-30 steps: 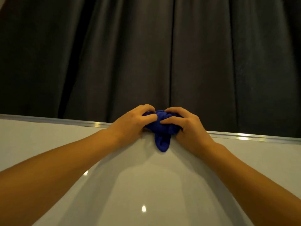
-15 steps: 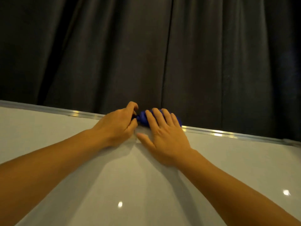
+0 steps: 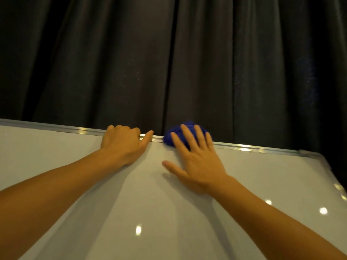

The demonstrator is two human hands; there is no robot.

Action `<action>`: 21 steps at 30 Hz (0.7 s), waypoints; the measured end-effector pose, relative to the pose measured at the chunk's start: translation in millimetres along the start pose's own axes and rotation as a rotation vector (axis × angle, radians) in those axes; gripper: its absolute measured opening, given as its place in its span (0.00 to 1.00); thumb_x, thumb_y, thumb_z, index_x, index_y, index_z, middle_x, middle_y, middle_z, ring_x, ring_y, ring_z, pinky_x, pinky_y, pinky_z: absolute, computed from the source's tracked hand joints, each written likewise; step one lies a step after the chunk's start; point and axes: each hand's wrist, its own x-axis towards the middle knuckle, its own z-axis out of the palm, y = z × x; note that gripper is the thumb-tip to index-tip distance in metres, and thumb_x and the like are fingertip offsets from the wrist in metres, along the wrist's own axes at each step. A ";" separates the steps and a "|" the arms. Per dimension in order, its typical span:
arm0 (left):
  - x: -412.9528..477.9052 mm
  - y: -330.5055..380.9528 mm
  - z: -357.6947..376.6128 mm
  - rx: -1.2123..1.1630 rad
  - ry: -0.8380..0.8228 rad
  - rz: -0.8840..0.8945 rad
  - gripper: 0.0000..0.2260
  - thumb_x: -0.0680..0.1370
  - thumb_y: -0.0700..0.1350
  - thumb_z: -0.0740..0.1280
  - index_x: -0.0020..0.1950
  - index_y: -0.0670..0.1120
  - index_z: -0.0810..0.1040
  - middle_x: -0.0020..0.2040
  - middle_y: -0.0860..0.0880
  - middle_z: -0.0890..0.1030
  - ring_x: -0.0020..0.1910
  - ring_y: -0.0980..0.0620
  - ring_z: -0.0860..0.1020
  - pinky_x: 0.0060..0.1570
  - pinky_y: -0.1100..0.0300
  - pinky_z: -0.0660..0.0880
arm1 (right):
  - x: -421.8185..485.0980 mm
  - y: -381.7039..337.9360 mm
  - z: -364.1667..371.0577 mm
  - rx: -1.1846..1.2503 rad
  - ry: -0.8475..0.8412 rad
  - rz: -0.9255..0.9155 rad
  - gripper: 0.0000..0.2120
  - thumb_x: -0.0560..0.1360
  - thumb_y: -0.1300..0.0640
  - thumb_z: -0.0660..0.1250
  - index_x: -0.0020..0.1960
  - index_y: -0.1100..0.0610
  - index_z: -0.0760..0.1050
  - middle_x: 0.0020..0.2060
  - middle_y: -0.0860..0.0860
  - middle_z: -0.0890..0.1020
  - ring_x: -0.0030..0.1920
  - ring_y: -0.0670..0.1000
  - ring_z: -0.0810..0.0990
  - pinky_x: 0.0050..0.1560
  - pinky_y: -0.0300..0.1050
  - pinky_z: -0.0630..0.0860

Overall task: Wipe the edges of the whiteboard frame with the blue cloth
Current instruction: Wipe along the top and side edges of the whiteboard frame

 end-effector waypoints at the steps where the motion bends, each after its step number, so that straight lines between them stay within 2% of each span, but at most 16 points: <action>1: -1.1 -2.7 1.2 -0.020 0.016 0.014 0.30 0.74 0.68 0.39 0.35 0.50 0.71 0.32 0.51 0.75 0.37 0.50 0.74 0.54 0.47 0.71 | -8.5 22.8 -1.8 -0.024 0.018 0.041 0.42 0.71 0.23 0.39 0.79 0.43 0.47 0.80 0.51 0.46 0.79 0.59 0.39 0.76 0.60 0.36; 4: 0.5 0.8 3.8 -0.076 0.044 -0.019 0.32 0.72 0.70 0.39 0.30 0.50 0.71 0.29 0.52 0.74 0.33 0.52 0.74 0.57 0.46 0.70 | -34.1 85.8 -12.6 0.032 0.055 0.359 0.42 0.70 0.24 0.40 0.77 0.46 0.56 0.79 0.53 0.54 0.78 0.60 0.48 0.77 0.61 0.45; 6: 4.4 13.1 5.2 -0.088 0.033 -0.072 0.33 0.73 0.70 0.41 0.31 0.50 0.75 0.28 0.52 0.75 0.33 0.52 0.73 0.62 0.44 0.67 | -33.7 79.7 -13.6 0.061 0.079 0.459 0.41 0.70 0.23 0.42 0.74 0.46 0.61 0.78 0.54 0.57 0.77 0.62 0.51 0.76 0.63 0.46; 8: 6.9 26.0 6.3 -0.088 0.023 -0.108 0.34 0.74 0.70 0.43 0.32 0.48 0.78 0.28 0.51 0.75 0.33 0.52 0.73 0.64 0.43 0.66 | -16.1 37.2 -4.6 0.105 0.078 0.337 0.40 0.71 0.24 0.44 0.75 0.46 0.61 0.78 0.56 0.57 0.77 0.64 0.50 0.76 0.63 0.43; 10: 7.2 33.0 7.3 -0.075 0.015 -0.122 0.34 0.74 0.70 0.44 0.34 0.48 0.79 0.30 0.51 0.76 0.35 0.52 0.73 0.64 0.43 0.65 | -1.8 -7.6 4.7 0.167 0.025 0.182 0.42 0.70 0.23 0.41 0.78 0.44 0.52 0.80 0.54 0.50 0.78 0.62 0.42 0.76 0.61 0.35; 11: 6.6 32.6 7.8 -0.073 0.016 -0.127 0.34 0.74 0.71 0.44 0.35 0.48 0.78 0.31 0.51 0.76 0.36 0.52 0.73 0.64 0.43 0.65 | 2.0 -15.8 6.2 0.174 -0.002 0.130 0.43 0.70 0.22 0.39 0.79 0.44 0.49 0.80 0.52 0.47 0.78 0.61 0.40 0.75 0.59 0.32; 13: 7.0 26.4 6.7 -0.094 0.030 -0.116 0.35 0.72 0.71 0.42 0.32 0.47 0.77 0.30 0.51 0.76 0.35 0.52 0.73 0.64 0.43 0.65 | 0.2 3.1 2.2 0.124 -0.004 0.079 0.43 0.70 0.22 0.37 0.79 0.43 0.46 0.80 0.52 0.48 0.78 0.60 0.42 0.74 0.57 0.32; 15: 5.3 14.3 6.1 -0.120 0.044 -0.093 0.35 0.72 0.71 0.42 0.30 0.48 0.76 0.28 0.51 0.76 0.34 0.51 0.74 0.64 0.42 0.65 | -17.3 42.3 -0.9 0.048 0.028 0.076 0.42 0.71 0.23 0.38 0.79 0.43 0.46 0.80 0.52 0.49 0.78 0.59 0.45 0.77 0.58 0.38; 17: 3.8 5.8 7.7 -0.125 0.037 -0.084 0.33 0.73 0.70 0.43 0.30 0.48 0.75 0.29 0.51 0.75 0.35 0.51 0.74 0.64 0.41 0.65 | -37.3 73.4 -3.9 0.012 -0.008 0.160 0.42 0.71 0.23 0.37 0.79 0.42 0.41 0.80 0.50 0.44 0.78 0.57 0.40 0.77 0.57 0.36; 19: 3.3 8.4 10.0 -0.114 0.047 -0.082 0.31 0.74 0.70 0.45 0.32 0.49 0.75 0.30 0.51 0.75 0.36 0.50 0.74 0.65 0.41 0.65 | -41.9 70.2 -4.9 0.034 -0.071 0.239 0.44 0.69 0.21 0.36 0.78 0.42 0.35 0.79 0.48 0.37 0.77 0.55 0.32 0.74 0.56 0.31; 21: 5.4 17.6 11.0 -0.099 0.050 -0.075 0.32 0.75 0.69 0.45 0.32 0.48 0.77 0.29 0.50 0.75 0.35 0.50 0.73 0.63 0.41 0.66 | -28.1 37.0 -0.6 0.087 -0.076 0.208 0.46 0.68 0.20 0.35 0.78 0.44 0.35 0.79 0.49 0.35 0.76 0.57 0.29 0.75 0.60 0.31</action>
